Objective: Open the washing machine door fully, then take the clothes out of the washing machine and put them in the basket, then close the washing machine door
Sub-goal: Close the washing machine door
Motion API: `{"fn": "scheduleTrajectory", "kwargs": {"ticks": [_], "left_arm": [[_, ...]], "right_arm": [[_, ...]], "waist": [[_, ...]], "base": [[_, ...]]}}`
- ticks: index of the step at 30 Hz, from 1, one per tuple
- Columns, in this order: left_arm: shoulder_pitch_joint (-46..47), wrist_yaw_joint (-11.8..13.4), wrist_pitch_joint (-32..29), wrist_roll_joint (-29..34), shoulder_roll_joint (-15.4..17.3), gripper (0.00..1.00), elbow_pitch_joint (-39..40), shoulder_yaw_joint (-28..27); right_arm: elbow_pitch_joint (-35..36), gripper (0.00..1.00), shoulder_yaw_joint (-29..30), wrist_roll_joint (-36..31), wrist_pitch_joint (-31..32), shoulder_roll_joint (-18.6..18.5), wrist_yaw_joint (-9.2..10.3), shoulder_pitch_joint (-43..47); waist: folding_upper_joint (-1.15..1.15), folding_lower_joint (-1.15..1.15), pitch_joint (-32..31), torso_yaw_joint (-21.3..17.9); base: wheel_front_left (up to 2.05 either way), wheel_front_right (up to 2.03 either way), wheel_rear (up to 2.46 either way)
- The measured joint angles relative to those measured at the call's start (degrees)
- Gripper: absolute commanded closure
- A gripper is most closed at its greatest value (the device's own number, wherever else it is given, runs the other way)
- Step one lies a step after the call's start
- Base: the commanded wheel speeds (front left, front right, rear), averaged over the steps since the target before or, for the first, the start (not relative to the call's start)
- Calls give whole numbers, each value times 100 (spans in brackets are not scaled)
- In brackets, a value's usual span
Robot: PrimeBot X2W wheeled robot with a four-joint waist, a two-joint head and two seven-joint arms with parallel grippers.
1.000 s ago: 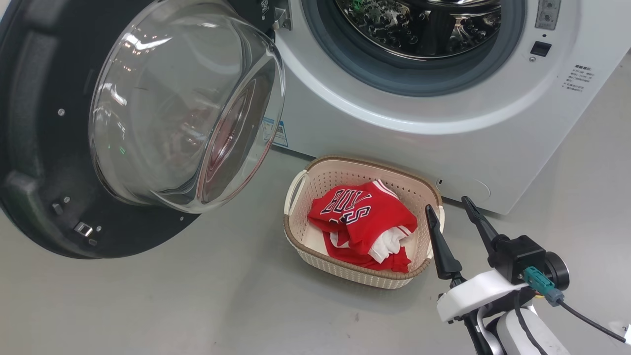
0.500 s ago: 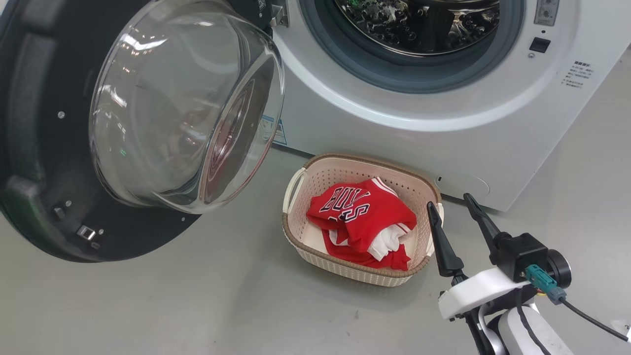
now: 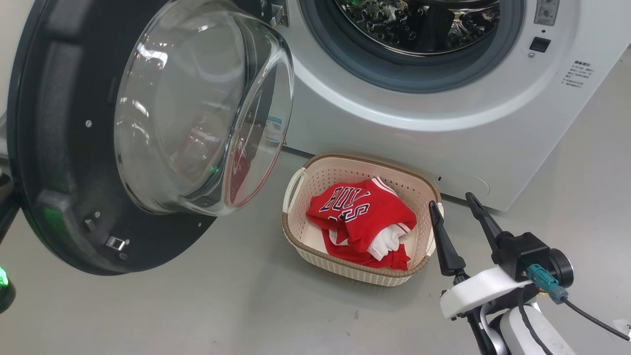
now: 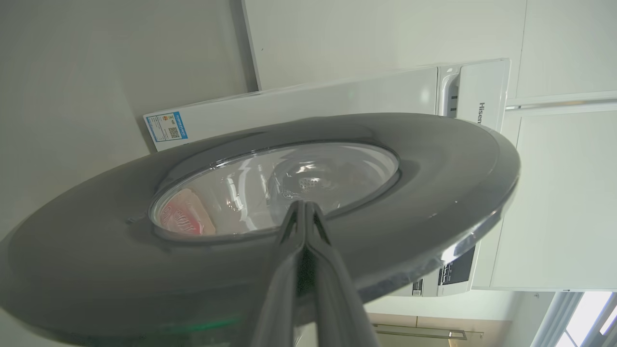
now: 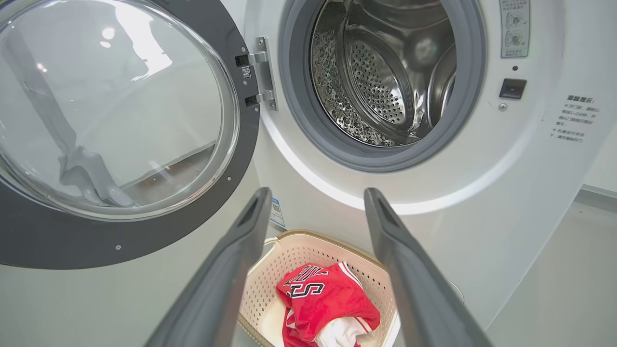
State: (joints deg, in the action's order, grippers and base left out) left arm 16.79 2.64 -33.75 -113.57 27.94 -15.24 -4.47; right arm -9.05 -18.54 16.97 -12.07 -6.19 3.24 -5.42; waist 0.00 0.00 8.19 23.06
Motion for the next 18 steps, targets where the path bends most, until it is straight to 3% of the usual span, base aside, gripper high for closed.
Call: {"fn": "scheduleTrajectory", "kwargs": {"ticks": [18], "left_arm": [[-64,-444,-832,-292,0,100,608,181]], "right_arm": [[-4,0,27,1,0,-4,42,-1]], "waist": [[0,0,-43,-139]], "base": [[0,0,0]]}}
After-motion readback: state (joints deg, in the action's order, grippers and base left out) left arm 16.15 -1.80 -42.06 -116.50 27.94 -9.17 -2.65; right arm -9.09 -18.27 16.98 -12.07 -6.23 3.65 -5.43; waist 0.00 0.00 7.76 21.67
